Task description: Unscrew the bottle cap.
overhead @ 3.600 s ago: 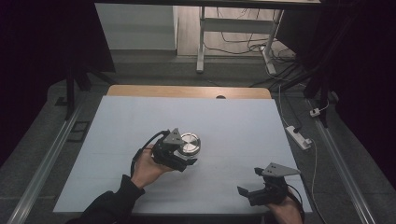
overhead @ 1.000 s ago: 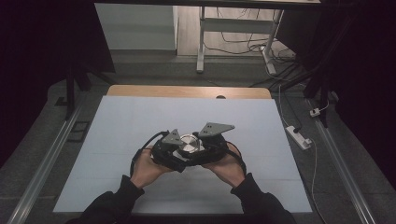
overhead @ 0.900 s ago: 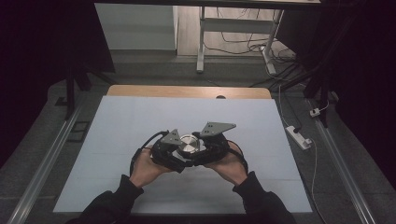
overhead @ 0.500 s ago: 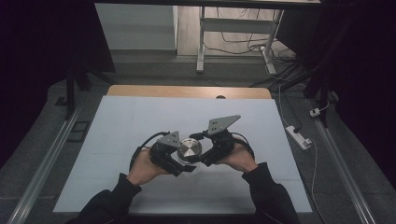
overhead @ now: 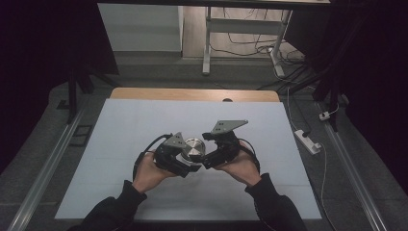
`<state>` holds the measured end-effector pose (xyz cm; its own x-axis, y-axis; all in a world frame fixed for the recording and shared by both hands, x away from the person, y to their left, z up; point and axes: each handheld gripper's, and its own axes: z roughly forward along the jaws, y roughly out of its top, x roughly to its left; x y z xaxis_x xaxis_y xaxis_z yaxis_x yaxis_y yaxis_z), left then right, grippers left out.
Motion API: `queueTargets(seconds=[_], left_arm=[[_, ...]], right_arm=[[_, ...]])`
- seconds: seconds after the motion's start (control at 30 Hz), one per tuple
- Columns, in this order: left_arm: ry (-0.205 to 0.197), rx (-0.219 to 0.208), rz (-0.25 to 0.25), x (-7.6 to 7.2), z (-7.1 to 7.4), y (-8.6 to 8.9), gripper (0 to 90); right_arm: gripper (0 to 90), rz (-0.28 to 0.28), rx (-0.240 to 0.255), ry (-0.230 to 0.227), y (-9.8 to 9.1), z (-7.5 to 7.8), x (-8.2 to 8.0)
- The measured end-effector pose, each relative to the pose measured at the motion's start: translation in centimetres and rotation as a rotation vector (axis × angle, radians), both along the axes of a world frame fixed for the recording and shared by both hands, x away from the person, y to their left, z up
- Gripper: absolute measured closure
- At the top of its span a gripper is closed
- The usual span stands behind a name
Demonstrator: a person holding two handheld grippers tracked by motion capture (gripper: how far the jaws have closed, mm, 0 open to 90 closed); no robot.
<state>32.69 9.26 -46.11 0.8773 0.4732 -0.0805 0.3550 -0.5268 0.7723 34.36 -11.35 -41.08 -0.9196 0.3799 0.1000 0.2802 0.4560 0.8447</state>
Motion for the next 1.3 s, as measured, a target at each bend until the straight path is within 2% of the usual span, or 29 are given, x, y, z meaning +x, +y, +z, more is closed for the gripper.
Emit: queueTargets(seconds=[0.03,0.1,0.13,0.23,0.3,0.43,0.47,0.5,0.6,0.63,0.67,0.7,0.83,0.97,1.03,1.07,1.1,1.13,1.2,1.23,1.27,1.3], left_arm=[[-0.002,0.002,0.016,0.0,0.0,0.0,15.8],[-0.004,0.008,0.034,0.0,0.0,-0.1,15.7],[-0.005,0.010,0.038,0.0,0.0,-0.1,15.8],[-0.007,0.013,0.053,-0.2,0.1,-0.3,15.8],[-0.007,0.017,0.045,-0.2,0.2,-0.3,15.8],[-0.010,0.019,0.024,-0.2,0.3,-0.3,15.8],[-0.007,0.006,0.022,-0.3,0.2,-0.3,15.7],[-0.007,0.013,-0.004,-0.3,0.3,-0.2,15.7],[0.008,-0.017,-0.059,-0.3,0.3,-0.1,15.8],[0.012,-0.022,-0.078,-0.3,0.3,0.0,15.8],[0.018,-0.032,-0.115,-0.3,0.3,-0.1,15.8],[0.018,-0.032,-0.115,-0.3,0.3,-0.1,15.7],[0.018,-0.034,-0.203,-0.6,0.4,-0.4,15.7],[0.014,-0.034,-0.208,-0.7,0.4,-0.6,15.8],[0.014,-0.041,-0.178,-0.7,0.5,-0.5,15.8],[0.013,-0.044,-0.161,-0.6,0.5,-0.5,15.8],[0.012,-0.046,-0.139,-0.7,0.5,-0.4,15.8],[0.004,-0.032,-0.126,-0.6,0.6,-0.2,15.8],[0.008,-0.041,-0.077,-0.5,0.5,-0.1,15.8],[0.006,-0.036,-0.061,-0.5,0.6,0.0,15.8],[0.003,-0.028,-0.045,-0.4,0.6,0.1,15.8],[0.003,-0.032,-0.022,-0.4,0.5,0.0,15.8]], right_arm=[[10.8,-0.032,-0.007,-0.018,0.4,-0.1,-0.4],[11.3,-0.044,-0.005,-0.024,0.6,-0.1,-0.6],[13.0,-0.071,0.001,-0.036,1.1,-0.1,-0.9],[15.6,-0.088,-0.002,-0.056,1.5,-0.3,-1.2],[19.3,-0.098,-0.014,-0.077,1.6,-0.5,-1.3],[19.5,-0.088,-0.011,-0.076,1.4,-0.5,-1.2],[19.6,-0.059,-0.016,-0.082,1.3,-0.4,-1.2],[19.6,-0.038,-0.014,-0.081,1.2,-0.3,-1.2],[19.6,0.037,-0.007,-0.055,0.6,-0.2,-0.8],[19.6,0.037,-0.007,-0.055,0.6,-0.2,-0.8],[19.6,0.101,0.003,-0.033,0.1,-0.1,-0.4],[19.6,0.135,0.013,-0.024,-0.1,-0.1,-0.1],[19.6,0.250,0.039,0.006,-1.0,-0.1,0.5],[19.4,0.298,0.050,0.014,-1.4,-0.1,0.7],[16.0,0.253,0.056,0.020,-1.4,0.1,0.6],[16.0,0.253,0.056,0.020,-1.4,0.1,0.6],[11.2,0.195,0.056,0.007,-1.4,0.3,0.5],[9.9,0.169,0.058,0.005,-1.4,0.5,0.5],[6.8,0.106,0.049,0.006,-1.3,0.6,0.4],[6.8,0.106,0.049,0.006,-1.3,0.6,0.4],[5.3,0.040,0.044,0.013,-1.0,0.6,0.2],[5.3,0.011,0.040,0.010,-0.9,0.6,0.1]])
